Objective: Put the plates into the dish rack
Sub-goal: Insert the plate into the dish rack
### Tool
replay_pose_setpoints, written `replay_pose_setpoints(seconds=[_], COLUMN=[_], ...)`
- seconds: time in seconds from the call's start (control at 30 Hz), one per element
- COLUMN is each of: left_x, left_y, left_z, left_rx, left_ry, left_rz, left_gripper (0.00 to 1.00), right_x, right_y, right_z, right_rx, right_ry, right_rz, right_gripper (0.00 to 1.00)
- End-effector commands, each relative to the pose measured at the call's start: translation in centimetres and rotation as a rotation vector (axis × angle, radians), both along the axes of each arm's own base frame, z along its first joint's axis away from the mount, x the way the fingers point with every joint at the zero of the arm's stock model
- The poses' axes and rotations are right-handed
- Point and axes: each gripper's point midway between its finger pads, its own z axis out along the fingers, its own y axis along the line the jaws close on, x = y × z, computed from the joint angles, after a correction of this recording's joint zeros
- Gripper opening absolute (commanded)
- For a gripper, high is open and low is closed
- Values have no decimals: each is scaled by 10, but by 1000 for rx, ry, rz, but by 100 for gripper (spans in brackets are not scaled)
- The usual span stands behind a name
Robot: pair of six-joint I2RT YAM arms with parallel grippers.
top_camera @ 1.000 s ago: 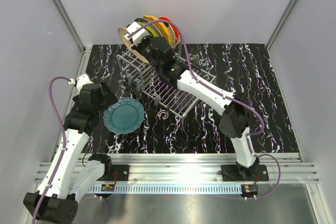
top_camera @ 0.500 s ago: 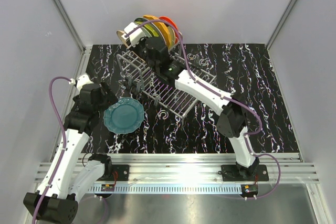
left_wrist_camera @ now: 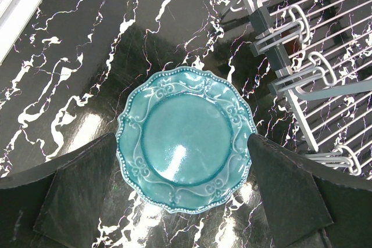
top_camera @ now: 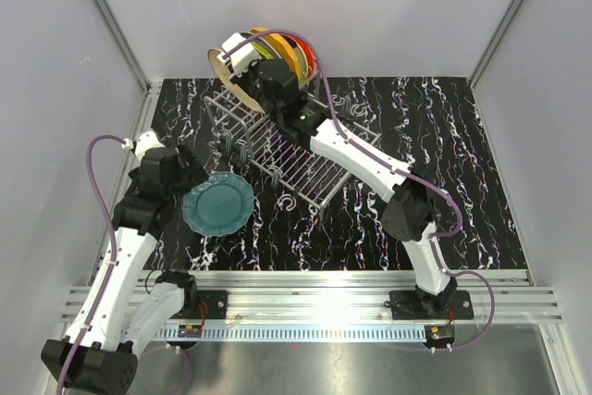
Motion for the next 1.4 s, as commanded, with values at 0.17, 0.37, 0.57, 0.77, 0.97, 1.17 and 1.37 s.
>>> replay_pose_setpoints(seconds=[0.17,0.37,0.57,0.77,0.97,1.17,1.37], left_x=[8,8,8,9,9,9,9], left_y=[-4,-4,-5,-6,-6,-6,-7], left_z=[6,6,6,6,5,5,4], left_rx=[2,1,-2,-5,-5,-5,-8], left_ry=[-40,-38,-39,-41,-38,-37,-36], left_rz=[-22,-23,-27,-29,-30,-32,-34], left_gripper=[99,99,99,99,99,99,99], right_x=[-5,-7,-10,-14,-16,-21,-28], right_y=[-4,-5,-7,-7,-10,-12,-11], right_z=[32,13,-9,-32,-50,-70,-92], right_rx=[135,133,135,146,147,143,111], right_ry=[-5,31,79,130,164,194,217], right_rz=[-16,-15,-14,-15,-24,-27,-24], right_gripper=[4,0,0,0,0,0,0])
